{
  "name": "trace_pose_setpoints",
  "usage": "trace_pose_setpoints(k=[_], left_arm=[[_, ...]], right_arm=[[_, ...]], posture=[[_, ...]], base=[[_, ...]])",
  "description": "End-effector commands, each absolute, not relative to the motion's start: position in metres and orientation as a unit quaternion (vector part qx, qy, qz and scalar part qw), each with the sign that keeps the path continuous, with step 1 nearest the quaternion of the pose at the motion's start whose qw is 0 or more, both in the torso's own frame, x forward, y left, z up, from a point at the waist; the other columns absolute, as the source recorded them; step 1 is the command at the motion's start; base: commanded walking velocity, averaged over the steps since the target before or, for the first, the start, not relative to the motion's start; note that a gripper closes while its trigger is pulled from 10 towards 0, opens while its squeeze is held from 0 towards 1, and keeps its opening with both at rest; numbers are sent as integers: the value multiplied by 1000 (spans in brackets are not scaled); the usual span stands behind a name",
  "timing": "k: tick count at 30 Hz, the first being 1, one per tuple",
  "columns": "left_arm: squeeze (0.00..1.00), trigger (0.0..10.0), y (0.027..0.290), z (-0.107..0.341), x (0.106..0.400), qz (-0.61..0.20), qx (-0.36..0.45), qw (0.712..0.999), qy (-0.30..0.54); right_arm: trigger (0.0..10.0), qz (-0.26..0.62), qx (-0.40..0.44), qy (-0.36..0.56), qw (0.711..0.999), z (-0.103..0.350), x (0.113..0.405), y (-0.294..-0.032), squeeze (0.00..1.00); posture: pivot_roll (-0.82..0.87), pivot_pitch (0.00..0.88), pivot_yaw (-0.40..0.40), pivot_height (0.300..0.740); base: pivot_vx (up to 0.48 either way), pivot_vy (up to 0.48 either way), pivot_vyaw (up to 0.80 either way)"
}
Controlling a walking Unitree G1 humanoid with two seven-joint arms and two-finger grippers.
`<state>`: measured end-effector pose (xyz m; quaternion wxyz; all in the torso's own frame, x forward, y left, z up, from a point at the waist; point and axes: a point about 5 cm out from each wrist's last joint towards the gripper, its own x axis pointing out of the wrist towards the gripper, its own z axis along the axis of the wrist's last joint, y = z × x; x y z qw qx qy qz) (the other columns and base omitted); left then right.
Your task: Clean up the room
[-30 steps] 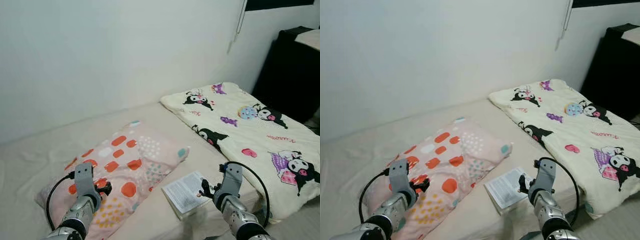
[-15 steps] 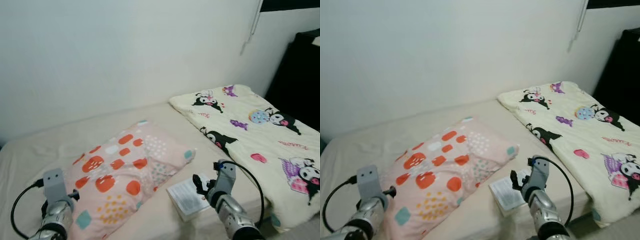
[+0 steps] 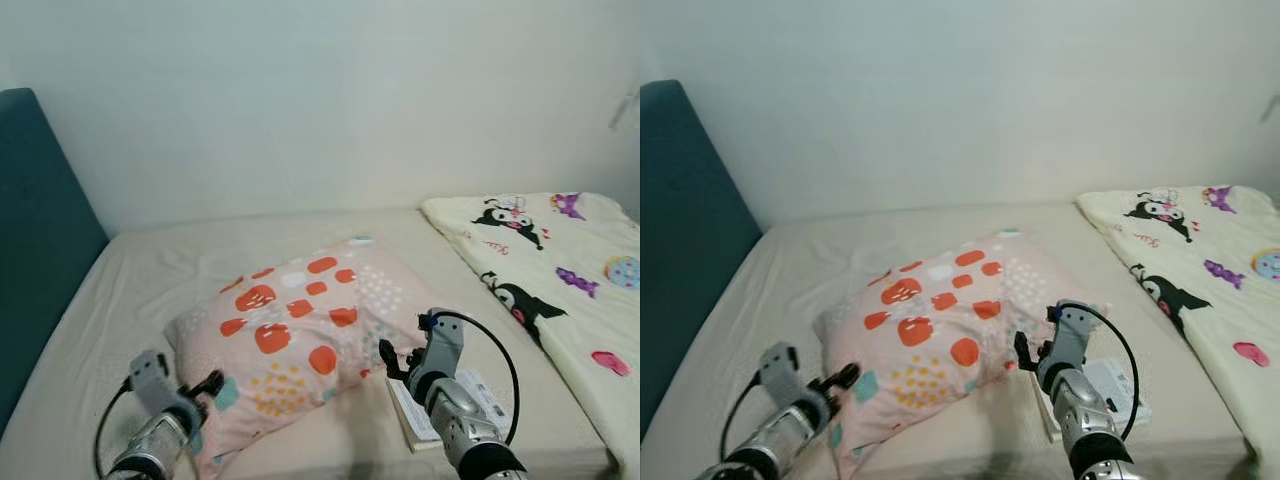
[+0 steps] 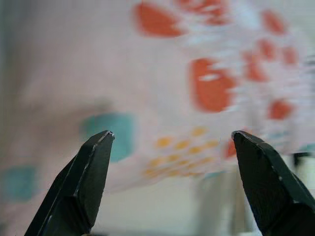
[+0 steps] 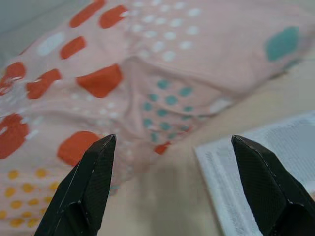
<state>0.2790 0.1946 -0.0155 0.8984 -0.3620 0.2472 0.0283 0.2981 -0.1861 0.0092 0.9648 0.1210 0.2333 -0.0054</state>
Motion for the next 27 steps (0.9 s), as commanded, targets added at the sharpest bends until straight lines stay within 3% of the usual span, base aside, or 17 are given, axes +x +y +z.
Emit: trace_pose_setpoints(k=[1, 10, 16, 27], left_arm=[[0, 10000, 194, -15, 280, 24, -375, 895, 241], [0, 10000, 189, -4, 291, 7, -397, 894, 208], [0, 10000, 206, 18, 310, 65, -368, 914, 158], [0, 10000, 219, 43, 329, 78, -331, 932, 125]], right_arm=[[10000, -8, 125, 234, 964, 9, 298, -186, 0], [10000, -4, 142, 226, 964, 11, 297, -187, 0], [10000, 30, 160, 209, 964, 15, 295, -176, 0], [10000, 37, 175, 206, 962, 14, 291, -170, 0]], posture=[[-68, 36, 5, 720], [-77, 46, 5, 695], [-80, 60, 3, 670], [-75, 77, 12, 630]], base=[[0, 0, 0], [0, 0, 0], [0, 0, 0], [0, 0, 0]])
